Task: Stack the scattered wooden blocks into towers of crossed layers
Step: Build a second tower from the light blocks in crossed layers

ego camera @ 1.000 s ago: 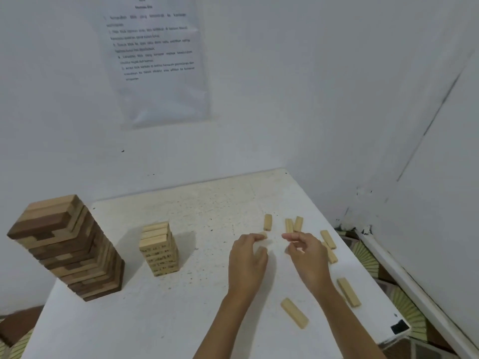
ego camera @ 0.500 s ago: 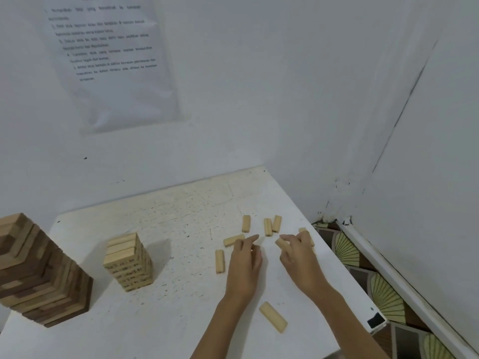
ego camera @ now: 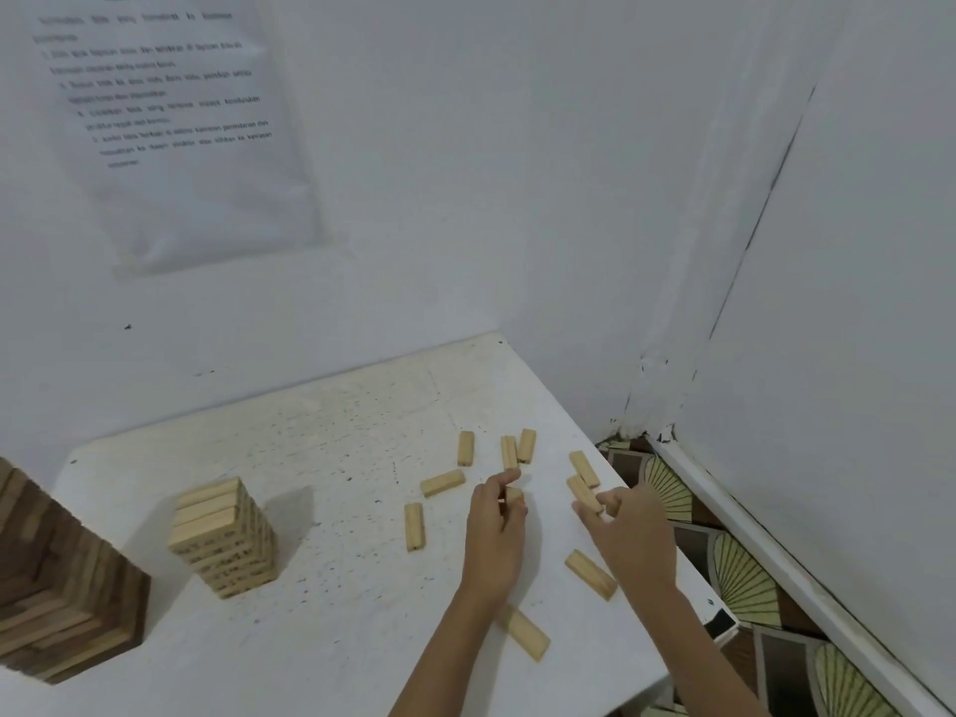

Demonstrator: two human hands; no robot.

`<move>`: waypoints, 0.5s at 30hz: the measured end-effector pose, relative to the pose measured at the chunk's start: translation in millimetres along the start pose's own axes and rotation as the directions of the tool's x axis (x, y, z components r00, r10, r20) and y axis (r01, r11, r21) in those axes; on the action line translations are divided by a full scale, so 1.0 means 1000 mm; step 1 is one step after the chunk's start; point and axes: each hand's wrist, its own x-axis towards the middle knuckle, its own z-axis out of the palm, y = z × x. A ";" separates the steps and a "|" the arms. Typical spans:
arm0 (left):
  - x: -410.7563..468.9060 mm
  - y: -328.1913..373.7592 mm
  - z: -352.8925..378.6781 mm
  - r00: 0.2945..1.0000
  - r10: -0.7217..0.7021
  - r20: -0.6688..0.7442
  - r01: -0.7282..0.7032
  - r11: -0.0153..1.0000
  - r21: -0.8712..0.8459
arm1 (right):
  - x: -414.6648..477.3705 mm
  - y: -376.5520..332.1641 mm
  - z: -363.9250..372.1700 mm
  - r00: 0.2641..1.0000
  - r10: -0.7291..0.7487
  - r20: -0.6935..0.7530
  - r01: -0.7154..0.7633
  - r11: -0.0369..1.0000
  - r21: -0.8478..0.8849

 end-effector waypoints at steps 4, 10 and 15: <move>-0.003 -0.003 -0.011 0.997 -0.015 -0.072 0.010 0.998 -0.063 | -0.005 -0.005 0.004 0.996 -0.091 -0.017 0.092 0.989 0.118; -0.016 -0.001 -0.034 0.968 -0.010 -0.249 -0.020 0.992 -0.121 | -0.031 -0.040 0.003 0.988 -0.137 0.067 0.084 0.854 0.514; -0.030 -0.007 -0.060 0.938 0.056 -0.341 -0.091 0.992 -0.089 | -0.053 -0.068 0.017 0.970 -0.115 0.212 -0.054 0.755 0.653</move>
